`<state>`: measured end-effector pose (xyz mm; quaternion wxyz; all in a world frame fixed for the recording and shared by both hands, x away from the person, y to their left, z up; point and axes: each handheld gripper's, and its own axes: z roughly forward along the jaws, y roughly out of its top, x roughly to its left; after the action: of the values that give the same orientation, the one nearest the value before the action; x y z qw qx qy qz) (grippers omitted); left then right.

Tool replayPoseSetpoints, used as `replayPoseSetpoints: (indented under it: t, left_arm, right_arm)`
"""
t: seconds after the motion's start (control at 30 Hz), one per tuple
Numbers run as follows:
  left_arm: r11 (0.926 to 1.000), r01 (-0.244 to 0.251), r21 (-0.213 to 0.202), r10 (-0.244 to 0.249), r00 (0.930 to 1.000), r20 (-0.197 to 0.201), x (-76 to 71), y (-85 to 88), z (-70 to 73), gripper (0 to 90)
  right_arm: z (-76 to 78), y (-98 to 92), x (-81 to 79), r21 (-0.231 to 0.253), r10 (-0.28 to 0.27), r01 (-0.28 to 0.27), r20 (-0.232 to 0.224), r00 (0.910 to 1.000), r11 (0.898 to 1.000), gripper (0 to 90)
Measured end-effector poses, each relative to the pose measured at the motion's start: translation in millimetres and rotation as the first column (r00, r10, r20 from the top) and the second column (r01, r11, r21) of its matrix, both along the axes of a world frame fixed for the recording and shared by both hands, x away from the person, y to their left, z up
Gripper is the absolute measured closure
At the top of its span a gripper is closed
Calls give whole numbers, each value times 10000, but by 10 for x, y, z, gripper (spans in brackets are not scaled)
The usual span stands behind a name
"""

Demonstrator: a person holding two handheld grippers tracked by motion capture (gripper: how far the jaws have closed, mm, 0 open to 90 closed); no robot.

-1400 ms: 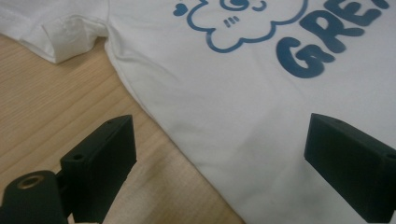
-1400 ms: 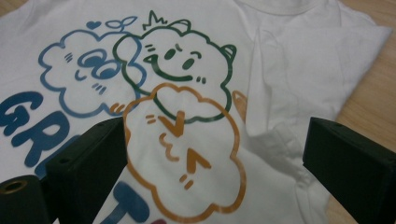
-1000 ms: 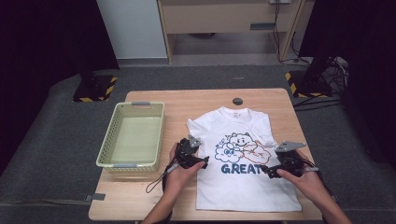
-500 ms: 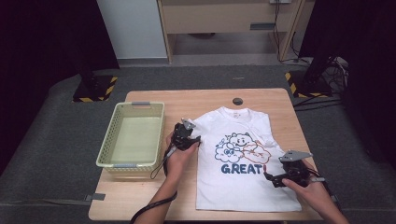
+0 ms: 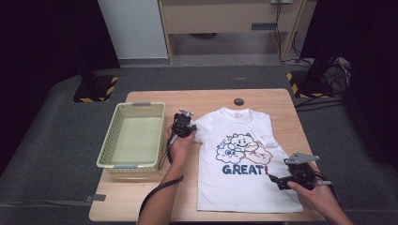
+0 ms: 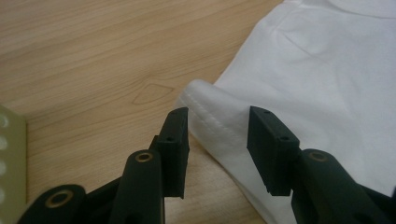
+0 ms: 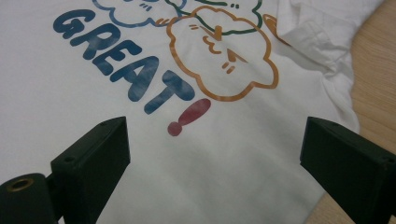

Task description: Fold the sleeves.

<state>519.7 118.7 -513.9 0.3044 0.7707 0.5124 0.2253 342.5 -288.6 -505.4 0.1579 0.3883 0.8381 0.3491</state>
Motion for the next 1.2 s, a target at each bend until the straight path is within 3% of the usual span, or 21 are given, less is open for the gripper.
replayPoseSetpoints:
  t: [0.37,0.43,0.57,0.63,0.8,0.93,1.07,1.2]
  left_arm:
    - [9988,-464,-185,458,9984,-328,141,49,-119,387]
    - [9984,-414,-375,398,9983,-416,166,66,-133,346]
    - [9994,-220,-280,207,9986,-479,174,53,-130,309]
    - [9994,-68,-332,54,9991,-428,162,44,-127,347]
    - [9981,416,-449,-428,9987,-261,104,-13,-120,595]
    - [9971,481,-585,-494,9986,-208,81,-30,-125,756]
    - [9958,450,-801,-465,9988,-164,72,-23,-135,847]
    - [9959,462,-780,-483,9985,-253,65,-26,-126,868]
  right_arm:
    - [-48,-117,-38,227,-264,265,-70,9996,9994,88]
    - [-55,-128,-43,231,-304,307,-128,9995,9993,88]
    - [-57,-143,-45,304,-394,398,-140,9991,9987,88]
    - [-58,-141,-43,275,-373,376,-137,9992,9989,89]
    - [-51,-153,-47,327,-422,425,-110,9991,9986,89]
    - [-59,-179,-52,319,-510,515,-168,9986,9982,90]
    - [-75,-192,-57,329,-523,528,-169,9985,9981,90]
    - [-78,-196,-60,375,-556,562,-179,9983,9977,91]
